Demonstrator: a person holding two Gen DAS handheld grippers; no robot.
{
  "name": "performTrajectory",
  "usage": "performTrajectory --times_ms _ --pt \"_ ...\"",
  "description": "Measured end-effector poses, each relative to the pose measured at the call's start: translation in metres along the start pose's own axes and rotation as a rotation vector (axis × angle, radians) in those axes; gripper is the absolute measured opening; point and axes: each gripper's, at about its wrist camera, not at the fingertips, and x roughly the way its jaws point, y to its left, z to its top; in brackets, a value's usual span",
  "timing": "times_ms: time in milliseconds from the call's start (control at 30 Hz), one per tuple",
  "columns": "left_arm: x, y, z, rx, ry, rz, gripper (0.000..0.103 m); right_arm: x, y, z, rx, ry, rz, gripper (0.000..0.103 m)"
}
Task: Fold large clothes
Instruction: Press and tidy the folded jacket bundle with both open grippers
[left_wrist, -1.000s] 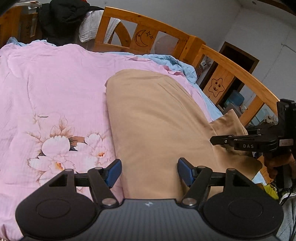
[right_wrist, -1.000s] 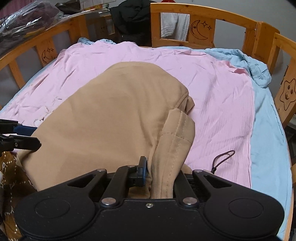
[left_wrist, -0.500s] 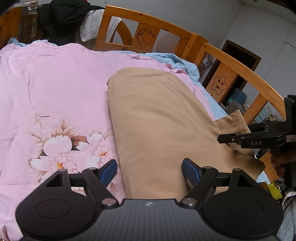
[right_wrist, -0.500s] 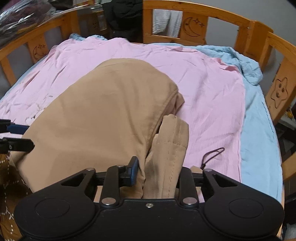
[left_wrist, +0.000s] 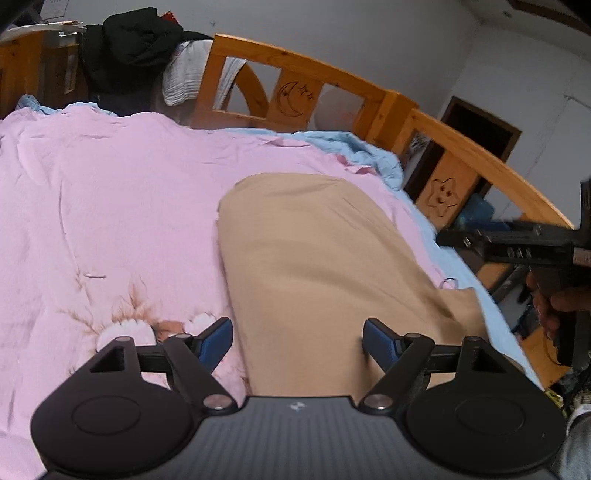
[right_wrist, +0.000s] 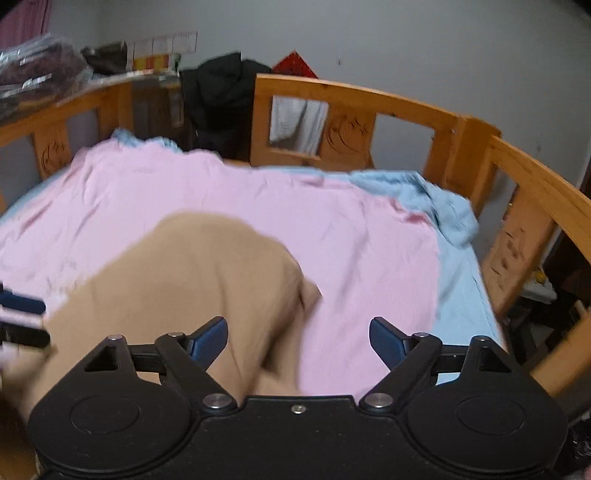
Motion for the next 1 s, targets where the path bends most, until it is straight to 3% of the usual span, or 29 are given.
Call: performTrajectory --times_ms 167,267,667,800,1000 --pt "0.017 0.002 0.005 -0.006 0.052 0.02 0.084 0.053 0.033 0.025 -0.053 -0.015 0.105 0.085" --pt "0.021 0.007 0.003 -0.049 0.074 -0.006 0.084 0.085 0.044 0.034 -0.045 0.004 0.173 0.085" --pt "0.052 0.019 0.001 -0.06 0.12 -0.037 0.094 0.183 0.045 0.037 -0.023 0.098 0.108 0.084" --pt "0.047 0.016 0.005 -0.039 0.109 -0.031 0.093 0.175 0.044 0.042 -0.039 0.09 0.093 0.083" --pt "0.037 0.019 0.025 -0.028 -0.008 0.018 0.092 0.102 0.019 0.035 0.034 0.006 0.088 0.082"
